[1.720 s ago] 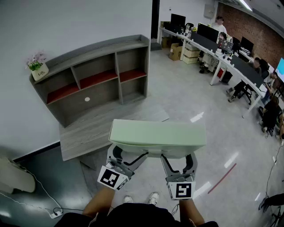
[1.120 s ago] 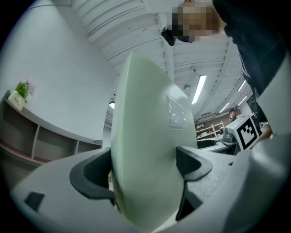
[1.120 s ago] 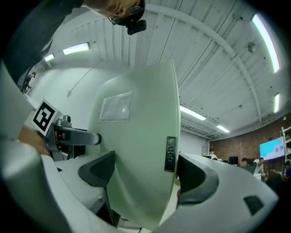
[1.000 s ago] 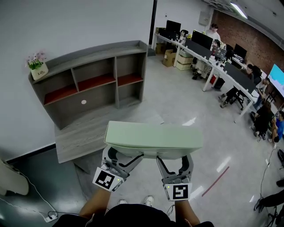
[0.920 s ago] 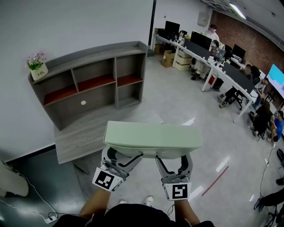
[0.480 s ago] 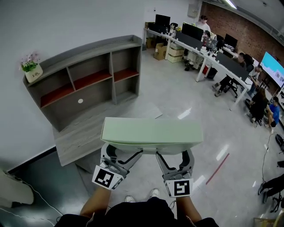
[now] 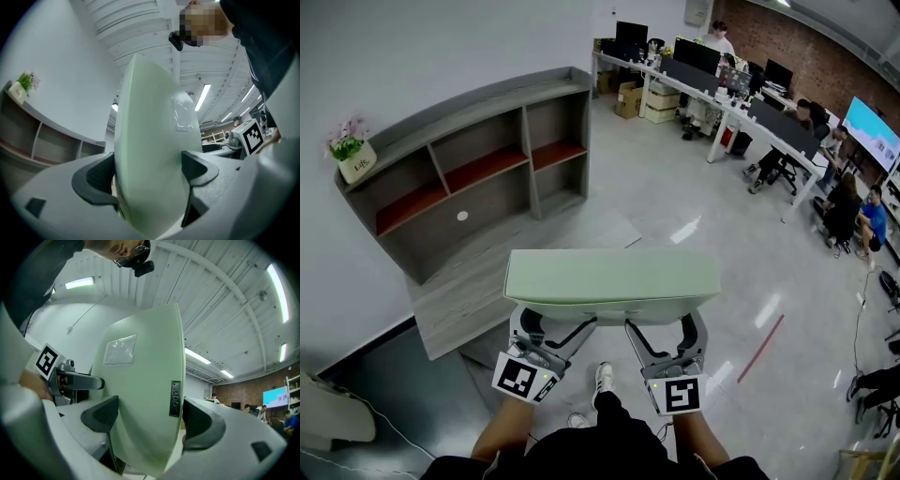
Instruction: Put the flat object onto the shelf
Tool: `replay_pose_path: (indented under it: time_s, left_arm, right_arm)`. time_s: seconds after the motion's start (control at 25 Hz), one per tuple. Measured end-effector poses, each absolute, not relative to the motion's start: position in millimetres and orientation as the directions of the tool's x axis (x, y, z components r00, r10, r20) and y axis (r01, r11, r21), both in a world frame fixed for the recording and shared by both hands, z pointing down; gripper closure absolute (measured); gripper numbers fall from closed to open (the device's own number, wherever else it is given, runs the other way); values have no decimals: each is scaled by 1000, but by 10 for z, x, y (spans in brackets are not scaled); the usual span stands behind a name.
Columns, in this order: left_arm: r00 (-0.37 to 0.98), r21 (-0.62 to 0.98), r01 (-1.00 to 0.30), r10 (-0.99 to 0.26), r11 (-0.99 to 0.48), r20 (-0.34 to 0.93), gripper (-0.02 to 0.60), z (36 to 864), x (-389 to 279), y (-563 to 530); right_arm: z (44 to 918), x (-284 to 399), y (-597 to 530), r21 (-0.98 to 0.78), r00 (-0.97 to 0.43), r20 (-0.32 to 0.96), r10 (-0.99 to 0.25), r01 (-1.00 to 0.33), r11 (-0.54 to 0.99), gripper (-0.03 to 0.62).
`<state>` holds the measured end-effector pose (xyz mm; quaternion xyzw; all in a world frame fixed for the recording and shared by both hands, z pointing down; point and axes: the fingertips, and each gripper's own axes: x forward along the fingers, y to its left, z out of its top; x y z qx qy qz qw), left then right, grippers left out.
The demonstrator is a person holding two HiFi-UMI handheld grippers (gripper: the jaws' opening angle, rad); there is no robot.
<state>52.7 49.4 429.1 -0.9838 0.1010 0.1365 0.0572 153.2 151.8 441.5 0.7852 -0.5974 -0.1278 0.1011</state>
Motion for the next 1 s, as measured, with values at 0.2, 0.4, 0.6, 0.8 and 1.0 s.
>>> replay_pose_path:
  time_s: [0.2, 0.4, 0.6, 0.8, 1.0]
  left_arm:
    - [938, -56, -221, -197, -974, -286, 139, 4262, 575, 208]
    - [931, -77, -261, -230, -962, -284, 138, 4207, 697, -100]
    - [924, -91, -299, -265, -950, -277, 140, 4148, 861, -423]
    - [916, -96, -334, -299, -938, -267, 140, 4103, 1060, -709]
    - [906, -101, -371, -336, -923, -257, 140, 4110, 1236, -975]
  right_arm:
    - [4283, 1592, 1239, 310, 232, -124, -965, -915, -259, 151]
    - [4133, 1749, 874, 286, 181, -213, -960, -928, -239, 151]
    - [4103, 1954, 506, 277, 148, -212, -966, -939, -205, 151]
    - [4105, 2189, 180, 274, 120, -187, -975, -947, -170, 151]
    - [4082, 2396, -133, 266, 78, -215, -973, -954, -135, 151]
